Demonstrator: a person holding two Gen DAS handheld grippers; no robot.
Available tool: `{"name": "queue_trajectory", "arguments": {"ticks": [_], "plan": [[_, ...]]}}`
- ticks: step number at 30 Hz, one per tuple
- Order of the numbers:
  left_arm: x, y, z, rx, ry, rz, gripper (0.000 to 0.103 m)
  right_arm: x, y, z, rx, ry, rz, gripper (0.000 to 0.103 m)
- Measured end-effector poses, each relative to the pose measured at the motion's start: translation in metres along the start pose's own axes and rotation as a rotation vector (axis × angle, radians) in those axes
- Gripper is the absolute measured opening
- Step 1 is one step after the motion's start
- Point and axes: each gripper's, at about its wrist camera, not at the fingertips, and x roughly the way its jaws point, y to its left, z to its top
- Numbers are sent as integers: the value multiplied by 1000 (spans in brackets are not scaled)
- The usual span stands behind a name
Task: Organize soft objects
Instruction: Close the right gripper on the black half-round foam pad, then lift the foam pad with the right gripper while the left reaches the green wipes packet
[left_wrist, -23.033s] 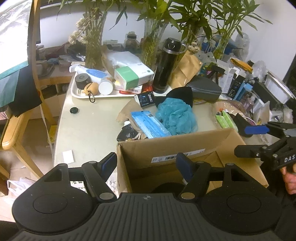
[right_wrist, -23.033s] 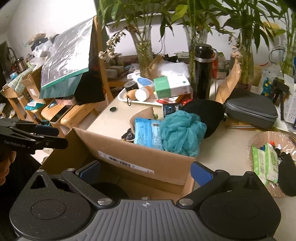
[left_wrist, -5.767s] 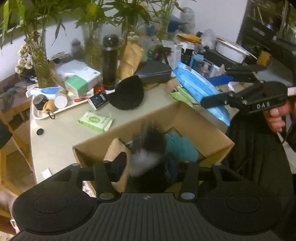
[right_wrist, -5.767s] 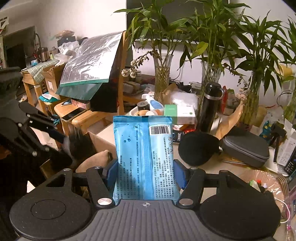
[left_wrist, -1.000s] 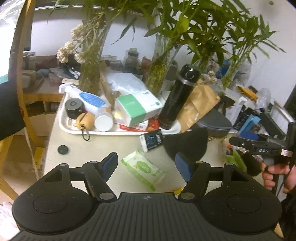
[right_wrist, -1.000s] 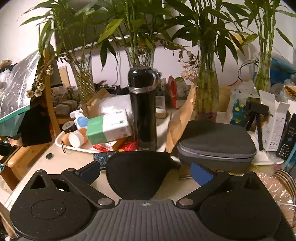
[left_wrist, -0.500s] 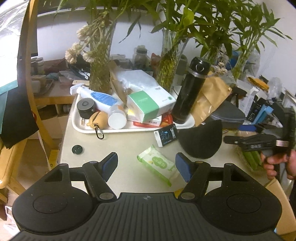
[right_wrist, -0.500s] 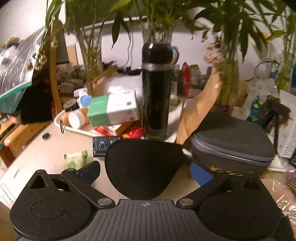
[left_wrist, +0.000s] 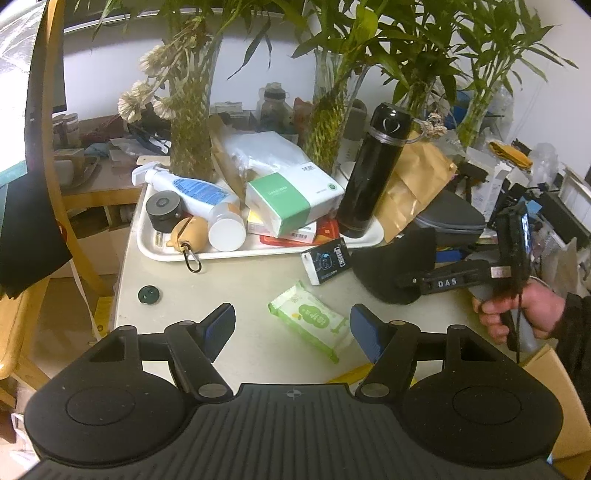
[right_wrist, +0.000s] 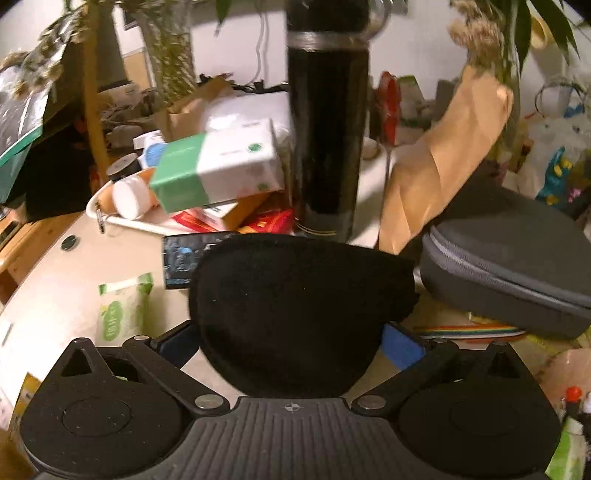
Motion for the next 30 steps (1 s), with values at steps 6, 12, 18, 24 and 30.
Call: {"name": "queue_trajectory", "arguments": {"ticks": [6, 12, 18, 24, 30], "plan": [[1, 1, 0, 1, 1, 4, 68, 1, -6, 3, 45, 4, 31, 37], [2, -1, -1, 27, -32, 20, 68, -35, 8, 13, 13, -56, 46, 26], [12, -11, -2, 80, -48, 12, 68, -100, 13, 8, 28, -164, 31, 26], [19, -20, -4, 147, -72, -2, 68, -147, 12, -14, 39, -209, 9, 26], [19, -17, -1, 129, -87, 2, 68, -166, 9, -26, 42, -228, -7, 26]]}}
